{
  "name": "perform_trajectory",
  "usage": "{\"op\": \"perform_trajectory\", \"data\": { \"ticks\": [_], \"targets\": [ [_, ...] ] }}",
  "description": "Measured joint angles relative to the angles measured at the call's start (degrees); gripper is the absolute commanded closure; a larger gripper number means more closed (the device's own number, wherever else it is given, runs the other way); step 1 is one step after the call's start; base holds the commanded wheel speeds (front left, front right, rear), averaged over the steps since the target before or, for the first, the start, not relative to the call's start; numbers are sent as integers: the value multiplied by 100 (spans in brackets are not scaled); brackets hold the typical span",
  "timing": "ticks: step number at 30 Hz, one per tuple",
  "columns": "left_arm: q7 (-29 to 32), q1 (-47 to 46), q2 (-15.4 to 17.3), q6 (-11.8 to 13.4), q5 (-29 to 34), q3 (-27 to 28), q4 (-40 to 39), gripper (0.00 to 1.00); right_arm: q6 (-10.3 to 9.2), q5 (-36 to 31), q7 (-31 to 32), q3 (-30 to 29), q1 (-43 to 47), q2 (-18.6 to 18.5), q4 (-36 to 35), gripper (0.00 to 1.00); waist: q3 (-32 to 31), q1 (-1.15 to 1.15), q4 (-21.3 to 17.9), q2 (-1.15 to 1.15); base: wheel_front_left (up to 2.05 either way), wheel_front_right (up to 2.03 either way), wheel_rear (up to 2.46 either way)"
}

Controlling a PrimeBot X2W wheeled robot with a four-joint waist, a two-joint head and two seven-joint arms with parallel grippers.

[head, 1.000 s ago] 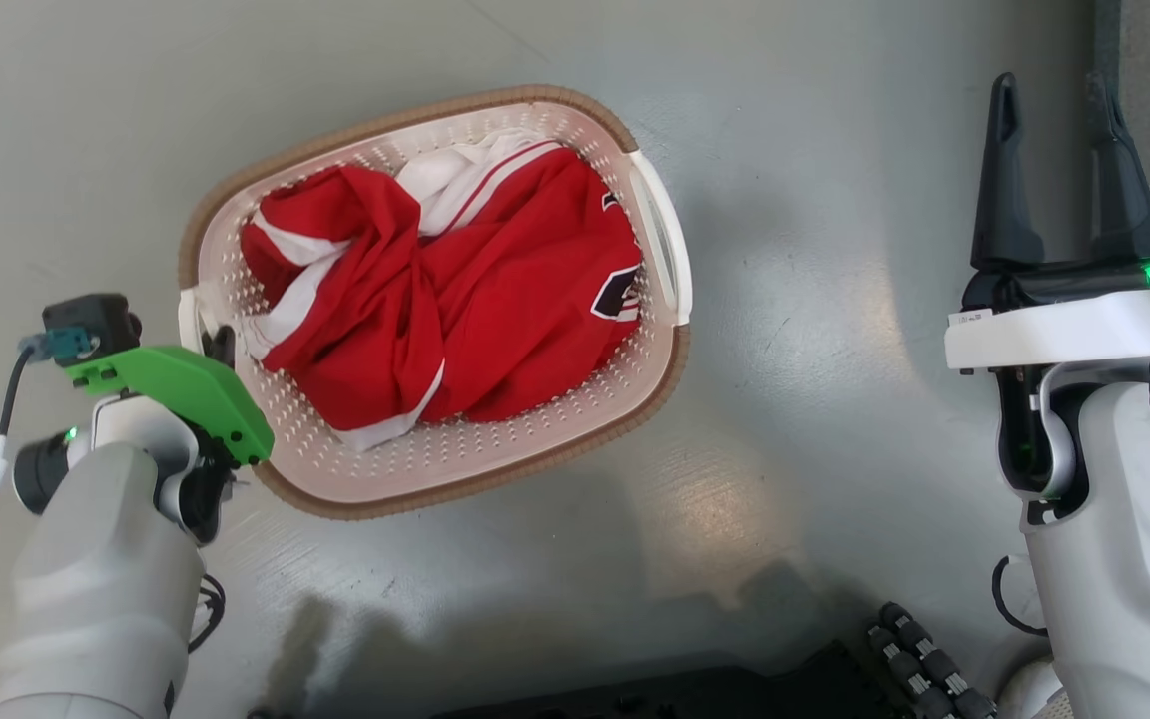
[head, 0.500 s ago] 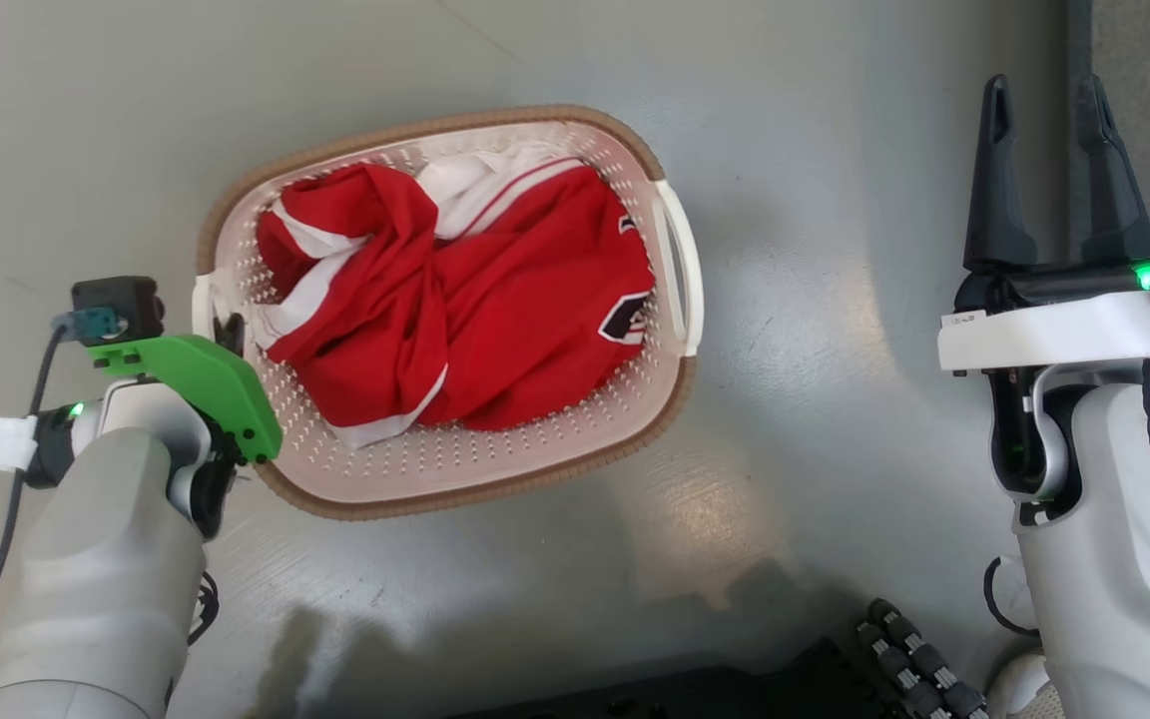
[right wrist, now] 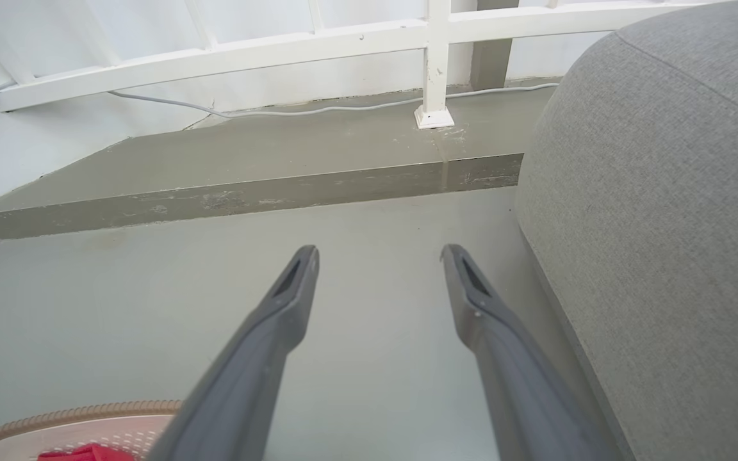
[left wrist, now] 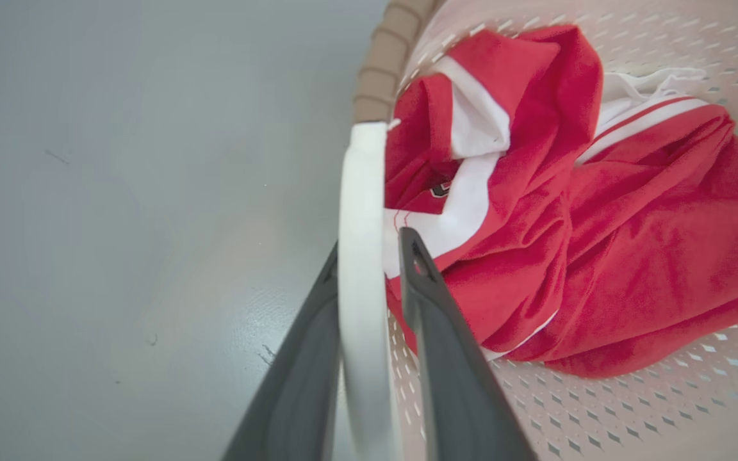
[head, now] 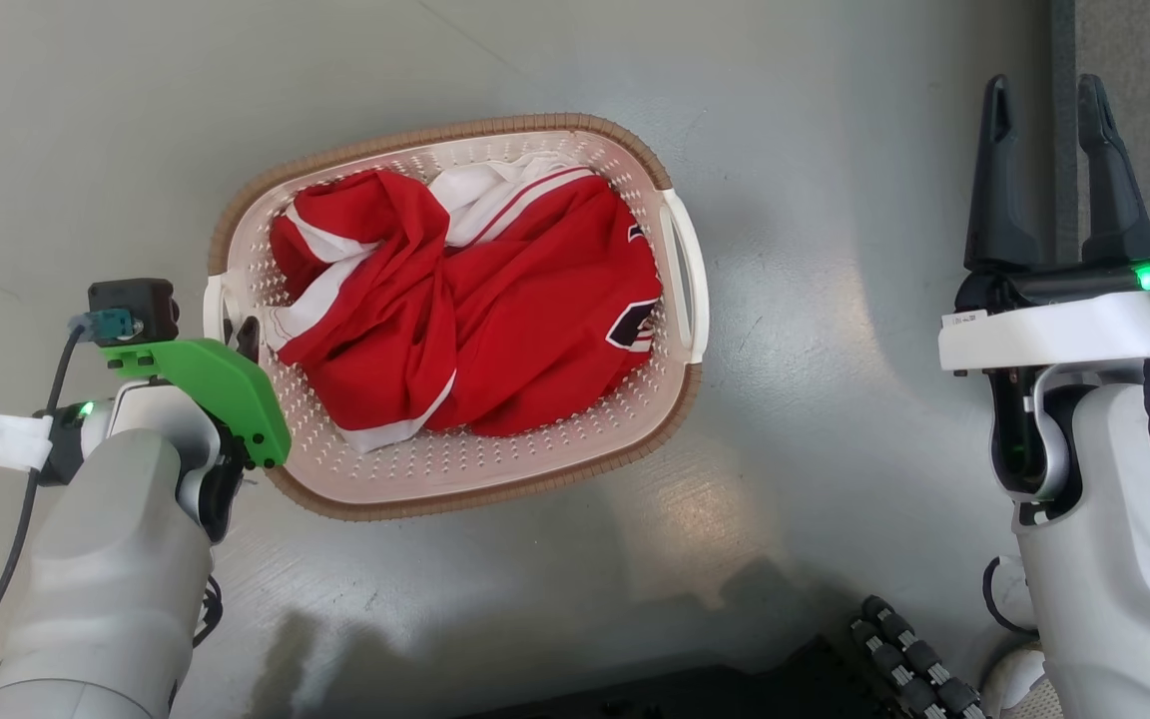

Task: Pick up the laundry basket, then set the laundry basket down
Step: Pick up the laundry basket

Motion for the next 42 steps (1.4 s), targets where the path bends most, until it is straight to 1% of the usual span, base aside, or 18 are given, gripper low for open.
{"op": "perform_trajectory", "data": {
  "ticks": [1, 2, 3, 11, 16, 22, 25, 28, 30, 34, 37, 41, 42],
  "targets": [
    [-2, -2, -1, 0, -32, 1, 1, 54, 0, 0, 0, -1, 0, 0, 0, 0, 0, 0, -1, 0, 0, 0, 0],
    [-22, -2, -1, -2, -66, 5, 4, 22, 0, -1, 0, -2, 0, 1, 0, 0, -1, 0, -2, 0, 0, 0, 0],
    [-31, -3, -2, -4, -86, 3, 5, 0, 0, -1, 0, -4, 0, 3, 0, 0, -1, 0, -2, 0, 0, 0, 0],
    [-163, -50, 19, -4, -108, -3, 54, 0, 1, -1, 0, -45, 0, 10, 20, 0, -23, 0, 14, 0, 0, 0, 0],
    [-427, -50, 23, -4, -151, -11, 58, 0, 22, -1, 0, -96, 1, 14, 120, 0, -117, 0, 51, 0, 0, 0, 0],
    [-844, -21, 27, -4, -343, 97, 65, 0, 51, 0, 0, -142, 2, 20, 309, 0, -340, 0, 99, 0, 0, 0, 0],
    [-965, 31, 23, -4, -357, 170, 43, 0, 100, 0, 0, -177, 8, 19, 431, 0, -491, 0, 126, 0, 0, 0, 0],
    [-1017, 126, 2, -4, -385, 180, 10, 0, 103, -1, 0, -203, 20, 20, 557, 0, -666, 0, 157, 0, 0, 0, 0],
    [-1059, 190, -16, -4, -385, 190, -66, 0, 146, -1, 0, -218, 41, 20, 642, 0, -795, 0, 180, 0, 0, 0, 0],
    [-1084, 258, -33, -4, -381, 250, -241, 0, 154, -1, 0, -249, 164, 21, 811, 0, -1073, 0, 228, 0, 0, 0, 0],
    [-1084, 335, -33, -4, -342, 309, -390, 0, 200, -1, 0, -261, 252, 22, 923, 0, -1297, 0, 263, 0, 0, 0, 0],
    [-1083, 433, 8, 33, -243, 531, -982, 0, 213, -1, 0, -280, 314, 24, 1047, 0, -1609, 0, 302, 0, 0, 0, 0],
    [-1083, 449, 43, 124, -83, 614, -1284, 0, 252, -1, 0, -290, 376, 24, 1100, 0, -1765, 0, 318, 0, 0, 0, 0]
  ]
}}
